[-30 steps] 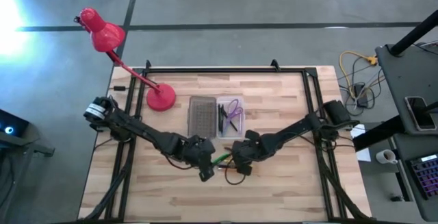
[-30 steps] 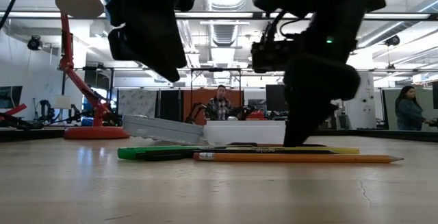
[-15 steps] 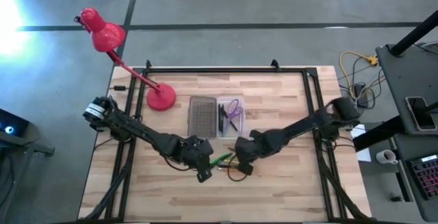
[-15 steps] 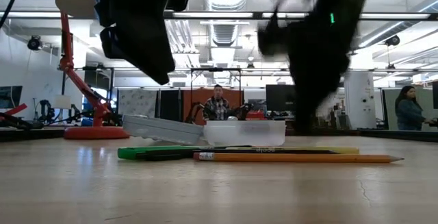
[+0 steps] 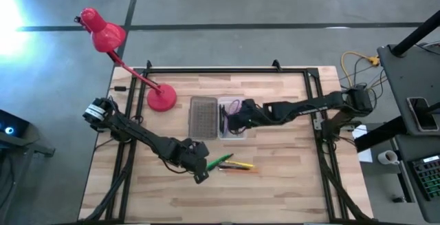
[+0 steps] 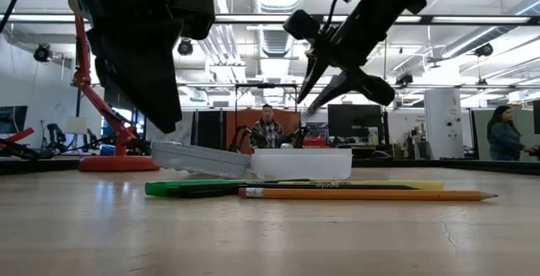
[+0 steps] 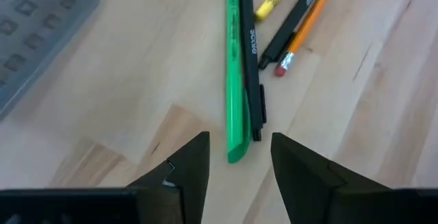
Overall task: Pick & place school supplies into a supply box
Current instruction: Put the brown pen into the supply box, then put the green pen into the supply box
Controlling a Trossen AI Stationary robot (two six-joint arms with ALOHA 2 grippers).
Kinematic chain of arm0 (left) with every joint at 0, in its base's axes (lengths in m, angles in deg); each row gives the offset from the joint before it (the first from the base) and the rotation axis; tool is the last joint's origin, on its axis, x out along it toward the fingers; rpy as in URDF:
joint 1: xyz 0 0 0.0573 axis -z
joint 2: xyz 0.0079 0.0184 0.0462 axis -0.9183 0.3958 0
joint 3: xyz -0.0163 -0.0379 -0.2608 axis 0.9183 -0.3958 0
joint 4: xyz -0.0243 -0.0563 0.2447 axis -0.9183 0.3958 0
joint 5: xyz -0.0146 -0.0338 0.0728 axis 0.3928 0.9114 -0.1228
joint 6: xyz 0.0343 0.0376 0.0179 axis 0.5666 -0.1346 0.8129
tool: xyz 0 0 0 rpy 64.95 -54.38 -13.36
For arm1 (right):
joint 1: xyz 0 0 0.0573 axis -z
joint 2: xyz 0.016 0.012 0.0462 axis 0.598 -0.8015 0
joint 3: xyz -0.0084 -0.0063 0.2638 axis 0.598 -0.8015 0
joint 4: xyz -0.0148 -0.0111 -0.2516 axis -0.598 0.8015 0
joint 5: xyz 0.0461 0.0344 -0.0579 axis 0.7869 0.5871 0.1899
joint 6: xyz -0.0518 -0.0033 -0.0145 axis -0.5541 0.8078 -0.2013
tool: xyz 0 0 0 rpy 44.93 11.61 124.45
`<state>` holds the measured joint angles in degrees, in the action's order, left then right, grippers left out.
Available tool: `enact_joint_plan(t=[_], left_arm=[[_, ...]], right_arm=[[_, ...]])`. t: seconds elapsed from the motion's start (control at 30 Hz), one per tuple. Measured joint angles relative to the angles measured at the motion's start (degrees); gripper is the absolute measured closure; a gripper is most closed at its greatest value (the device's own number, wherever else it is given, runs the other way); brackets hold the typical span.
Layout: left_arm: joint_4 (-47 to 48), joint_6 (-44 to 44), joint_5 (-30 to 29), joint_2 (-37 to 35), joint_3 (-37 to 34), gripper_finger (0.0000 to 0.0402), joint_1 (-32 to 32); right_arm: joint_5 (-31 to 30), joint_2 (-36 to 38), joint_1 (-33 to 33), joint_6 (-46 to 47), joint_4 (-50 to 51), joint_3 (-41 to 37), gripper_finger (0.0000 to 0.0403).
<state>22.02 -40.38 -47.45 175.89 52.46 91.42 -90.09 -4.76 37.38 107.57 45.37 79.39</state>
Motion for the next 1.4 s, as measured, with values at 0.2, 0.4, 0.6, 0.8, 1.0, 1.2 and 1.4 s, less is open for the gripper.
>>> enact_joint_plan(t=[0.2,0.4,0.6,0.8,1.0,1.2,1.4], left_arm=[[-8.7,0.56,0.18,0.0,-2.35,0.0262,0.04],[-14.74,3.09,0.16,1.18,-5.46,0.0262,-0.01],[-17.36,5.98,-0.11,5.98,-5.93,0.0262,-0.04],[-13.8,6.56,-2.85,11.92,-1.19,0.0267,0.04],[-10.36,7.24,-2.43,10.77,2.78,0.028,-0.02],[-10.67,8.22,-2.86,8.3,2.2,0.0281,-1.62],[-12.94,8.2,-2.63,9.09,1.02,0.0281,-3.23]], right_arm=[[-2.55,1.84,0.68,-8.5,0.82,1.11,0.0234],[-3.33,6.91,-4.12,-21.54,10.99,3.2,0.0196],[-7.54,8.89,-7.18,-19.96,19.35,3.04,0.0195],[-7.96,8.92,-7.46,-19.03,18.76,3.04,0.0198],[-7.78,8.92,-7.5,-18.36,18.98,3.02,0.0198],[-7.75,8.92,-7.59,-18.62,19.35,2.97,0.0198],[-7.78,8.92,-7.55,-18.59,19.44,2.62,0.0197]])
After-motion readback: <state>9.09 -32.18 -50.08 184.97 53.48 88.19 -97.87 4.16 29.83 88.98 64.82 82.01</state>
